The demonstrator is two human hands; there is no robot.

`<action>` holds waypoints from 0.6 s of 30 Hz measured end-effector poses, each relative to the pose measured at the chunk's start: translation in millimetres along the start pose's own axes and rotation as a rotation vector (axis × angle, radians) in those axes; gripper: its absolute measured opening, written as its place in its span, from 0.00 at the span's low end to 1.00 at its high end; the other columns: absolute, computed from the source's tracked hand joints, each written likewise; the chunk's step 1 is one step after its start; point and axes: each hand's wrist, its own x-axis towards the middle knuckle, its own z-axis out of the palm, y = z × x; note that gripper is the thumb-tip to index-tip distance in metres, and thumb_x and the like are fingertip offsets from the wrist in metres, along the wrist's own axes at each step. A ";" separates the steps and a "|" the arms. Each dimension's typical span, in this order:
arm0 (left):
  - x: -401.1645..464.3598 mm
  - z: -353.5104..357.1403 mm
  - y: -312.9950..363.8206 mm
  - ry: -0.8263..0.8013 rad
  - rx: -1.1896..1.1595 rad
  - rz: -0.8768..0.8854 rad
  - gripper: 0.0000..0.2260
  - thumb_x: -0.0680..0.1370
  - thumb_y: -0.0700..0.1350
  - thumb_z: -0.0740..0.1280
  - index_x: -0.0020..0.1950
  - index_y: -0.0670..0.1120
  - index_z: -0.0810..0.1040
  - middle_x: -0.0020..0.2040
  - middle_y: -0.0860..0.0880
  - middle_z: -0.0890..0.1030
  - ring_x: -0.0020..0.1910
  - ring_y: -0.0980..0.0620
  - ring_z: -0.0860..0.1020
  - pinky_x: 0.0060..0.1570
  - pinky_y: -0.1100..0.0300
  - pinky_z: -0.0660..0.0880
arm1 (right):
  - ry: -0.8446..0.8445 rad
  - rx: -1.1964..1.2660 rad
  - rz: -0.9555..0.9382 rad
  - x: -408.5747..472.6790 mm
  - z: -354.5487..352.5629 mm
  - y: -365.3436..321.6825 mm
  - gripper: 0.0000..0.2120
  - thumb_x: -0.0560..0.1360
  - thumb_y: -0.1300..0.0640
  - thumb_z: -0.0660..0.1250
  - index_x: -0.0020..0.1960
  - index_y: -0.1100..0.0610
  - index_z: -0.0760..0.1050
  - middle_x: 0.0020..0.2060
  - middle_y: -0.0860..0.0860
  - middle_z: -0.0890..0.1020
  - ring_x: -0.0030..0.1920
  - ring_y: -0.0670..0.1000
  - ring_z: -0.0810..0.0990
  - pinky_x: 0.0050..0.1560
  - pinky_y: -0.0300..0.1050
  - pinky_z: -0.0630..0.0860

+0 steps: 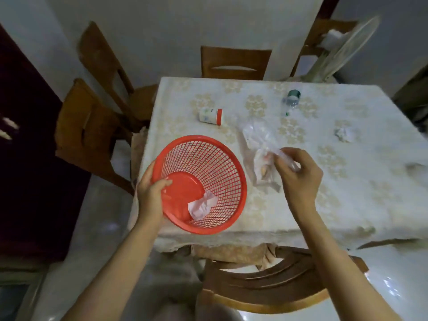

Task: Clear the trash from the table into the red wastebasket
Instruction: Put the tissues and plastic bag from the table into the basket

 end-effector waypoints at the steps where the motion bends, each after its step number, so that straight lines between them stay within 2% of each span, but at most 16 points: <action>1: 1.3 6.8 1.3 -0.024 -0.005 0.004 0.23 0.64 0.37 0.65 0.52 0.59 0.82 0.54 0.50 0.83 0.56 0.45 0.80 0.53 0.50 0.77 | -0.013 0.028 -0.033 -0.6 -0.1 -11.4 0.04 0.71 0.54 0.72 0.45 0.52 0.80 0.41 0.46 0.83 0.43 0.42 0.80 0.42 0.35 0.73; 3: 5.6 18.5 6.1 -0.066 -0.024 0.012 0.22 0.66 0.34 0.64 0.51 0.59 0.82 0.52 0.53 0.83 0.55 0.46 0.80 0.53 0.51 0.77 | -0.047 0.038 -0.116 -5.3 5.9 -32.1 0.04 0.71 0.55 0.72 0.46 0.49 0.79 0.41 0.45 0.82 0.43 0.41 0.80 0.42 0.36 0.74; 6: 16.7 28.3 16.5 -0.101 -0.087 0.018 0.24 0.67 0.30 0.63 0.53 0.55 0.79 0.51 0.52 0.83 0.53 0.47 0.80 0.51 0.56 0.78 | -0.115 -0.047 -0.216 -14.7 32.8 -46.5 0.06 0.70 0.57 0.72 0.47 0.53 0.80 0.44 0.49 0.84 0.44 0.46 0.81 0.42 0.40 0.74; 8: 28.3 24.9 22.7 -0.112 -0.088 0.016 0.25 0.64 0.32 0.64 0.56 0.53 0.79 0.47 0.56 0.85 0.50 0.52 0.81 0.50 0.60 0.78 | -0.181 -0.142 -0.264 -22.2 58.7 -48.9 0.07 0.70 0.57 0.71 0.48 0.53 0.80 0.46 0.48 0.84 0.46 0.48 0.81 0.43 0.41 0.74; 10: 43.0 13.2 28.8 -0.135 -0.080 0.027 0.26 0.65 0.32 0.64 0.60 0.51 0.77 0.42 0.61 0.85 0.47 0.58 0.81 0.45 0.66 0.77 | -0.254 -0.218 -0.260 -29.7 85.8 -53.1 0.08 0.70 0.54 0.69 0.50 0.51 0.79 0.47 0.47 0.83 0.48 0.50 0.82 0.43 0.46 0.76; 15: 101.0 -44.5 42.9 -0.197 -0.079 -0.002 0.25 0.64 0.35 0.63 0.59 0.53 0.79 0.53 0.55 0.84 0.55 0.52 0.81 0.55 0.57 0.76 | -0.316 -0.339 -0.223 -47.4 160.4 -80.4 0.14 0.69 0.48 0.63 0.52 0.49 0.79 0.49 0.46 0.83 0.46 0.51 0.82 0.40 0.46 0.77; 18: 142.3 -82.6 57.3 -0.192 -0.087 0.015 0.24 0.67 0.34 0.64 0.58 0.55 0.79 0.58 0.50 0.82 0.57 0.49 0.80 0.48 0.63 0.78 | -0.356 -0.374 -0.216 -55.2 206.2 -101.3 0.16 0.71 0.44 0.59 0.53 0.49 0.79 0.49 0.47 0.83 0.46 0.52 0.82 0.40 0.47 0.78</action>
